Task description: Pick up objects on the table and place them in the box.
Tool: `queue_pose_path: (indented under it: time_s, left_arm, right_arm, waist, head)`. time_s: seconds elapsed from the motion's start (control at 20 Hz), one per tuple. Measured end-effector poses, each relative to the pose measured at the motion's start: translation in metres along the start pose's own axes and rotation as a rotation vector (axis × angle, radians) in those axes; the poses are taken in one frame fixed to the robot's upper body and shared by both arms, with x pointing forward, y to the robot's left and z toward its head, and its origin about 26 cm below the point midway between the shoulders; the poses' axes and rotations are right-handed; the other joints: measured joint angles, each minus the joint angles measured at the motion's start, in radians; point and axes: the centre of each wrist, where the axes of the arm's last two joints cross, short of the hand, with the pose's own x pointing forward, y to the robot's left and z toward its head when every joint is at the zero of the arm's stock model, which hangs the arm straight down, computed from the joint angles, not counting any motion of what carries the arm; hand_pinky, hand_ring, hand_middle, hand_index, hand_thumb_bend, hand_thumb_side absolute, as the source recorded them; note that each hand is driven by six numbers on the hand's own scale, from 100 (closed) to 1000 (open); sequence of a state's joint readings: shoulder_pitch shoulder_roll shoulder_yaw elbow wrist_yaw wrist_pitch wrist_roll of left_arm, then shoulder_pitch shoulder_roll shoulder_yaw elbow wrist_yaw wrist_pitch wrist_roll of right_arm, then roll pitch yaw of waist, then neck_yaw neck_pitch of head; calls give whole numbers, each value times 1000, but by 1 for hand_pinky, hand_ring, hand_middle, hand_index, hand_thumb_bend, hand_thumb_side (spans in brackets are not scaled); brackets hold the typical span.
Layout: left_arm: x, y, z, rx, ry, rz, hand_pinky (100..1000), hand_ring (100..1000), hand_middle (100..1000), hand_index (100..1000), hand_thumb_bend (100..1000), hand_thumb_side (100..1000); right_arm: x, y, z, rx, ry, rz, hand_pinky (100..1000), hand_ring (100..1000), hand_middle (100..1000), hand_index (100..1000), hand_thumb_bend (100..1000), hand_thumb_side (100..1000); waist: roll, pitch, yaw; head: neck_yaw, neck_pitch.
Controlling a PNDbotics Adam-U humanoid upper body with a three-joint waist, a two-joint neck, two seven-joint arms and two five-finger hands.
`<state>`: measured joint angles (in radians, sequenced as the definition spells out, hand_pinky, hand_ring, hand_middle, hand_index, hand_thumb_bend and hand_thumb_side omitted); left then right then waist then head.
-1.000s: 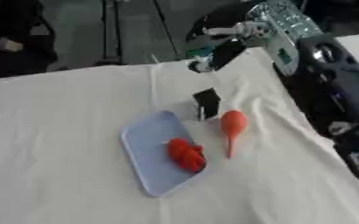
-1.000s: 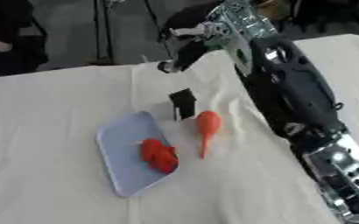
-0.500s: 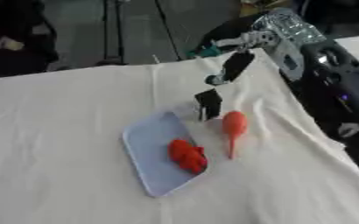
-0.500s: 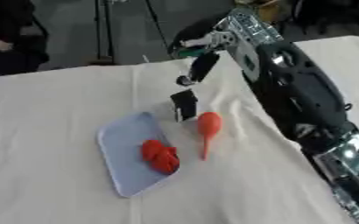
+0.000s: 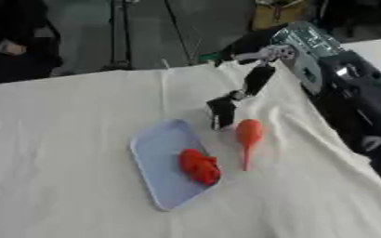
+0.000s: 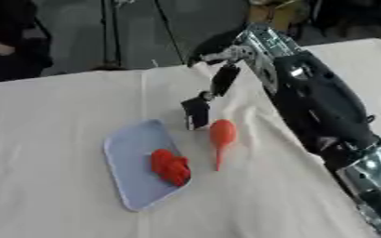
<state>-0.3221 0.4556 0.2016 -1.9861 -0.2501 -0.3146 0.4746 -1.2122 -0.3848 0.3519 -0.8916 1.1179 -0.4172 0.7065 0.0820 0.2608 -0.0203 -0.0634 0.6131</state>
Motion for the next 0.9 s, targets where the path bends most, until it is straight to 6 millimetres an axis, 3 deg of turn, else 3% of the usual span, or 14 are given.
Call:
queue_pose_path:
  time_s: [0.25,0.9]
  left_arm:
    - [0,1,2,-4,7,-3,798,935,920,839,100,946]
    - [-1,2,1,-32,18,-6,793,928,897,820,100,940]
  right_arm:
    - [-1,7,-3,26,7,-8,1000,1000,976,1000,459,635]
    - [-7,23,-11,103,15,-7,1000,1000,996,1000,442,576]
  waist:
    - [1,0,0]
    - [-5,8,5]
  head:
    - [2,0]
    - [7,-5]
